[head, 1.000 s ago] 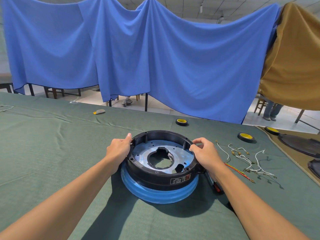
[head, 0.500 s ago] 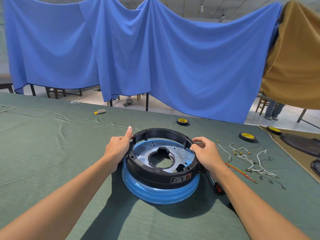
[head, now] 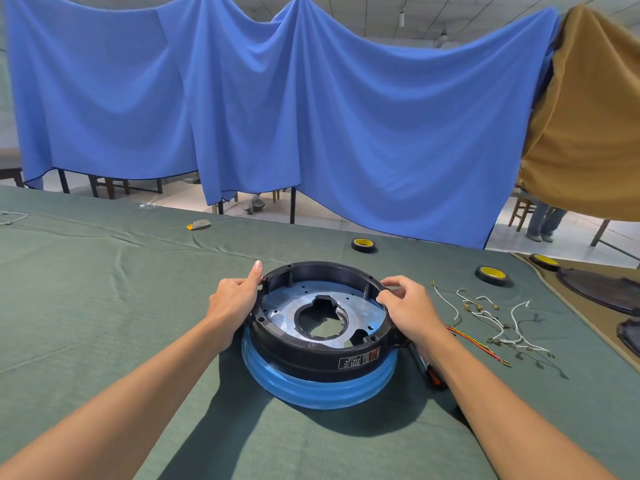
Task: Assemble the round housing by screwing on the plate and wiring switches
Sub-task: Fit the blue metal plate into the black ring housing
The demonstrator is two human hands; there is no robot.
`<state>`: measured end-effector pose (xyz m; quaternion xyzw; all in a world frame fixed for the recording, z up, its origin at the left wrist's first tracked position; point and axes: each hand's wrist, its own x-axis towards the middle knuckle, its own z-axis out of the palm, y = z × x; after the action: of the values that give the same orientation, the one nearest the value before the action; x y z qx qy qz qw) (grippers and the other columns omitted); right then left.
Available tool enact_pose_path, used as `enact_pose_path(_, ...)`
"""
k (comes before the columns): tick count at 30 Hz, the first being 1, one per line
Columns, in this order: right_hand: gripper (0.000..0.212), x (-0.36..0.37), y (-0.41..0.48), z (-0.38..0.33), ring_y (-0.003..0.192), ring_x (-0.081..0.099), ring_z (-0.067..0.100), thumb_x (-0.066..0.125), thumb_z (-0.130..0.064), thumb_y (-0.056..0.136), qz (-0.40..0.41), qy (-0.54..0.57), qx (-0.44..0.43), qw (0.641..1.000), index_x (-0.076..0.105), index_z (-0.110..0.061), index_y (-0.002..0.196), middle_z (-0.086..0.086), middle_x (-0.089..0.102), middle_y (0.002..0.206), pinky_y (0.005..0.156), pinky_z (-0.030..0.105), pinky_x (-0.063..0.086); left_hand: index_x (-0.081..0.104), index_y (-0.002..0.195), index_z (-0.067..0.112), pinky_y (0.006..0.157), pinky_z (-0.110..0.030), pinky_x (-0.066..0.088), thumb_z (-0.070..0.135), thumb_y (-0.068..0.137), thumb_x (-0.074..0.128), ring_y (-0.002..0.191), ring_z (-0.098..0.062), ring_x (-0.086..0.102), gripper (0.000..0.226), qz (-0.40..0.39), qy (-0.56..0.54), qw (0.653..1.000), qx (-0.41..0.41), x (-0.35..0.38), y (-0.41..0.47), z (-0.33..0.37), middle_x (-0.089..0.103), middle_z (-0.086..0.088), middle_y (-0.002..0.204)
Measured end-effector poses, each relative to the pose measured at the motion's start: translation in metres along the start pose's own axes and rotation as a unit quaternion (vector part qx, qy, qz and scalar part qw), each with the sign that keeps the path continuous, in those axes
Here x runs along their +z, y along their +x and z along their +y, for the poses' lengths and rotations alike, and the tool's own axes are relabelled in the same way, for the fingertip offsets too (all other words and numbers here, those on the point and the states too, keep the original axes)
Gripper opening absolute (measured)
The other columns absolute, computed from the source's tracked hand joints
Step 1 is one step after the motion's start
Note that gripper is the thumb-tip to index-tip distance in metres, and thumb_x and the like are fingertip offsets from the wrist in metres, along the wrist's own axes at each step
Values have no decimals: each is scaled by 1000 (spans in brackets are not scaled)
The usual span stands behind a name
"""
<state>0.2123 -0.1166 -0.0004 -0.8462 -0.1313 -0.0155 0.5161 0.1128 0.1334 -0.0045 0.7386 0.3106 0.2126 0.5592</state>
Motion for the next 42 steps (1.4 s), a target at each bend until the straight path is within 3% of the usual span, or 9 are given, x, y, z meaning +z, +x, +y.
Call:
enact_pose_path(6, 16, -1, -2, -4, 81, 65, 14, 54, -22, 94, -3, -7, 8, 1000, 55, -28, 108, -8, 61, 94, 65, 31, 60, 53, 72, 12, 70, -35, 39, 65, 94, 47, 62, -21, 46, 58, 5, -1, 1000, -5, 1, -2, 1, 47, -3, 58)
enact_pose_path(14, 19, -4, -9, -12, 87, 64, 16, 50, -22, 96, -35, 3, 42, 999, 52, -26, 115, -2, 60, 105, 64, 27, 57, 58, 83, 19, 67, -36, 38, 57, 97, 48, 61, -20, 45, 42, 4, 17, 1000, 2, 0, -5, 3, 43, 0, 52)
enact_pose_path(19, 25, -9, -17, -16, 97, 64, 24, 54, -26, 96, -62, 69, 74, 993, 53, -21, 121, 4, 61, 114, 73, 34, 55, 76, 95, 22, 88, -39, 47, 44, 98, 55, 93, -28, 61, 31, 28, 64, 997, 22, 0, -10, 9, 66, -4, 75)
enact_pose_path(24, 46, -9, -31, -15, 112, 57, 25, 57, -39, 91, -3, 34, 84, 996, 45, -23, 132, 5, 53, 127, 95, 48, 50, 70, 116, 12, 97, -41, 42, 33, 99, 53, 117, -32, 55, 32, 138, 229, 936, 230, -2, -26, 29, 65, -14, 121)
enact_pose_path(27, 45, -8, -37, -20, 117, 53, 25, 56, -35, 90, 14, -6, 76, 997, 46, -22, 132, 5, 53, 130, 98, 49, 47, 71, 104, 18, 85, -37, 47, 33, 98, 52, 102, -30, 61, 25, 54, 295, 899, 319, 11, -44, 47, 70, -6, 107)
enact_pose_path(32, 36, -7, -44, -26, 108, 57, 23, 54, -22, 90, 27, -4, 87, 996, 53, -21, 127, 3, 59, 120, 95, 47, 49, 64, 104, 18, 78, -38, 49, 55, 97, 43, 95, -31, 62, 43, -154, 475, 824, 266, 45, -67, 59, 67, -4, 102)
enact_pose_path(35, 34, -12, -46, -27, 100, 61, 23, 60, -21, 89, 11, 30, 103, 994, 56, -21, 122, 2, 60, 111, 91, 46, 51, 57, 93, 12, 76, -39, 45, 59, 96, 41, 91, -31, 61, 50, -218, 450, 842, 204, 62, -72, 57, 61, -7, 88)
enact_pose_path(39, 37, -15, -47, -31, 106, 62, 30, 65, -19, 86, -7, 78, 142, 987, 54, -22, 121, 11, 62, 117, 93, 49, 52, 31, 147, 4, 90, -37, 41, 61, 97, 44, 119, -29, 52, 77, -256, 407, 868, 123, 70, -76, 69, 56, -13, 131)
enact_pose_path(42, 45, -15, -49, -34, 108, 62, 30, 66, -16, 85, -10, 104, 154, 982, 50, -25, 126, 13, 62, 121, 93, 50, 52, 14, 154, 3, 85, -34, 45, 57, 96, 49, 105, -23, 56, 87, -267, 282, 920, 46, 74, -78, 78, 54, -14, 128)
